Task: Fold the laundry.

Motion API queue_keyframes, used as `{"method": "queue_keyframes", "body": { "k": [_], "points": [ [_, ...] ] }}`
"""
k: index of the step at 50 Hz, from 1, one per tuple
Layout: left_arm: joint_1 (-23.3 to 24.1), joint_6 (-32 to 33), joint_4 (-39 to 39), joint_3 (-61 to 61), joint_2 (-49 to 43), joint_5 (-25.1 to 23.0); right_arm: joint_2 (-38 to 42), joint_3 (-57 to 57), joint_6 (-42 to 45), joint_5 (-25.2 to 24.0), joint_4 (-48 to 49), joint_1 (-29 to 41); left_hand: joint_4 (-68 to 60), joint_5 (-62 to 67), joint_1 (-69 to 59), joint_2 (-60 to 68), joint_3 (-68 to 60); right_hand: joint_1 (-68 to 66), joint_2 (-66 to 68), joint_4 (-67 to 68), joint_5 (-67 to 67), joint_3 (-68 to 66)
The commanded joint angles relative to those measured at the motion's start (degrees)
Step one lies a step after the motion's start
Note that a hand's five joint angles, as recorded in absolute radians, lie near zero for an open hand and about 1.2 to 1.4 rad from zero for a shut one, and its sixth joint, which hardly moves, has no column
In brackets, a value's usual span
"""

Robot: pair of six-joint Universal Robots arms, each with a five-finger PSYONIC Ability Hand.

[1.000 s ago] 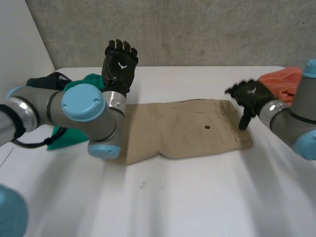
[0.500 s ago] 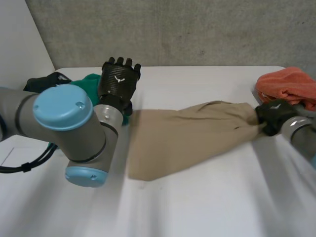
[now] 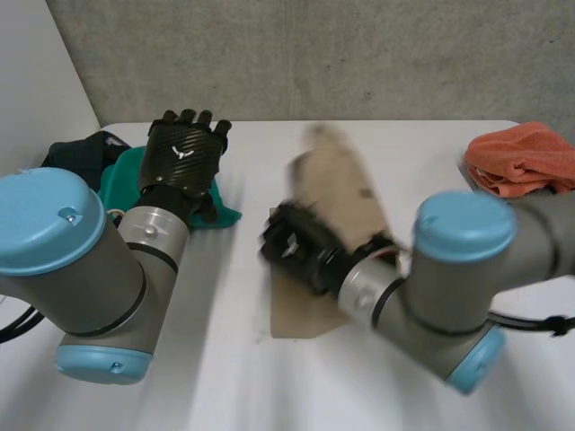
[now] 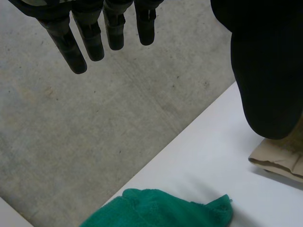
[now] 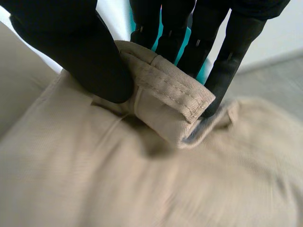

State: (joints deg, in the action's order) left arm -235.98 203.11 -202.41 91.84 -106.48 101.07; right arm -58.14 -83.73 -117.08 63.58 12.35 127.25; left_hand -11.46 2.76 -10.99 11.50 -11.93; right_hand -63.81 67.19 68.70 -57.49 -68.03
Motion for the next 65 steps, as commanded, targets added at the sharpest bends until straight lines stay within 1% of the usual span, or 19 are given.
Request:
{"method": "queue_keyframes", "body": {
  "k": [1, 4, 8, 9, 12, 13, 16, 20, 23, 28, 31, 39, 43, 48, 53, 56, 60, 64, 65],
  "points": [
    [-0.44, -0.52, -0.35, -0.17, 0.31, -0.09, 1.9, -1.0, 3.28, -1.88, -1.1, 1.95, 1.46, -2.76, 0.99, -1.5, 1.93, 53.8, -57.18, -58.69, 57.48, 58.02],
    [-0.62, -0.44, -0.62, -1.83, 0.22, -0.17, -0.73, -1.0, -3.65, -2.15, -1.1, 0.73, 1.46, -2.76, 0.99, -1.5, 1.93, 53.81, -57.19, -58.7, 57.49, 58.03],
    [-0.18, -0.52, -0.62, -7.1, -0.66, 0.35, -7.58, -1.09, -24.02, -1.44, -0.92, -4.46, 1.46, -2.76, 0.99, -1.5, 1.93, 53.81, -57.19, -58.7, 57.49, 58.03],
    [-0.09, -0.7, -0.62, -8.24, -0.83, 0.35, -9.34, -0.74, -33.56, -1.18, -0.84, -6.47, 1.46, -2.76, 0.99, -1.5, 1.93, 53.81, -57.19, -58.7, 57.49, 58.03],
    [0.7, -2.89, 0.08, -12.73, -3.81, 0.35, -11.11, -0.12, -46.71, -0.3, -1.18, -9.47, 1.46, -2.76, 0.99, -1.5, 1.93, 53.81, -57.19, -58.7, 57.49, 58.03],
    [1.74, -4.64, 0.69, -14.91, -5.74, 0.35, -11.64, 0.66, -53.27, 0.48, -1.88, -11.65, 1.08, -2.39, 0.61, -1.13, 1.55, 53.81, -57.19, -58.7, 57.49, 58.03],
    [4.56, -7.11, 3.24, -17.74, -8.21, 0.35, -11.99, 2.07, -58.43, 1.19, -4.43, -14.83, -0.1, -1.21, -0.57, 0.05, 0.37, 53.81, -57.19, -58.7, 57.49, 58.03],
    [9.13, -10.36, 9.91, -22.13, -12.95, 0.88, -8.67, 7.94, -57.39, 0.93, -14.16, -17.91, -0.94, -0.37, -1.4, 0.89, -0.46, 53.81, -57.19, -58.7, 57.49, 58.03],
    [10.19, -11.68, 12.47, -23.55, -14.89, 2.54, -4.45, 12.69, -54.93, 1.37, -19.01, -17.83, -1.28, -0.03, -1.74, 1.23, -0.81, 53.81, -57.19, -58.7, 57.49, 58.03],
    [12.73, -15.81, 16.34, -25.83, -18.93, 9.3, 3.46, 21.48, -48.87, 1.72, -26.31, -17.83, -2.62, 1.32, -3.09, 2.58, -2.15, 53.81, -57.19, -58.7, 57.49, 58.03],
    [13.71, -16.78, 18.01, -26.1, -21.13, 10.81, 6.63, 23.6, -47.28, 1.81, -28.25, -17.83, -2.63, 1.32, -3.09, 2.58, -2.16, 53.81, -57.19, -58.7, 57.49, 58.03],
    [13.71, -17.05, 23.81, -26.19, -28.34, 10.99, 14.55, 25.37, -40.34, 2.6, -31.16, -17.65, -1.96, 0.65, -2.42, 1.91, -1.48, 53.81, -57.19, -58.7, 57.49, 58.03],
    [13.45, -16.7, 25.04, -26.27, -28.87, 10.81, 16.22, 24.93, -35.95, 5.84, -30.72, -17.56, -1.11, -0.19, -1.58, 1.07, -0.64, 53.81, -57.19, -58.7, 57.49, 58.03],
    [13.27, -16.43, 27.76, -27.33, -28.79, 10.37, 15.52, 24.31, -30.85, 10.07, -29.05, -17.39, -1.78, 0.48, -2.25, 1.74, -1.31, 53.81, -57.19, -58.7, 57.49, 58.03],
    [12.57, -16.7, 32.77, -29.43, -28.17, 8.19, 10.53, 20.2, -30.58, 10.33, -23.53, -17.39, -1.12, -0.19, -1.58, 1.07, -0.64, 53.81, -57.19, -58.7, 57.49, 58.03],
    [12.3, -16.7, 33.4, -30.4, -27.56, 6.86, 7.27, 17.03, -30.84, 10.25, -20.88, -17.39, -0.11, -1.2, -0.57, 0.06, 0.37, 53.81, -57.19, -58.7, 57.49, 58.03],
    [11.43, -16.35, 33.22, -31.81, -22.56, 4.84, 2.78, 9.74, -30.93, 10.6, -15.44, -17.39, -0.1, -1.2, -0.57, 0.06, 0.37, 53.81, -57.19, -58.7, 57.49, 58.03],
    [9.23, -16.26, 32.87, -33.3, -16.93, 0.11, -2.31, -0.63, -31.02, 10.33, -7.88, -17.04, -0.44, -0.87, -0.91, 0.39, 0.03, 53.81, -57.19, -58.7, 57.49, 58.03],
    [8.36, -16.0, 32.69, -34.09, -15.53, -3.39, -5.37, -5.26, -31.02, 10.07, -4.73, -16.86, -0.44, -0.87, -0.91, 0.39, 0.03, 53.81, -57.19, -58.7, 57.49, 58.03]
  ]
}}
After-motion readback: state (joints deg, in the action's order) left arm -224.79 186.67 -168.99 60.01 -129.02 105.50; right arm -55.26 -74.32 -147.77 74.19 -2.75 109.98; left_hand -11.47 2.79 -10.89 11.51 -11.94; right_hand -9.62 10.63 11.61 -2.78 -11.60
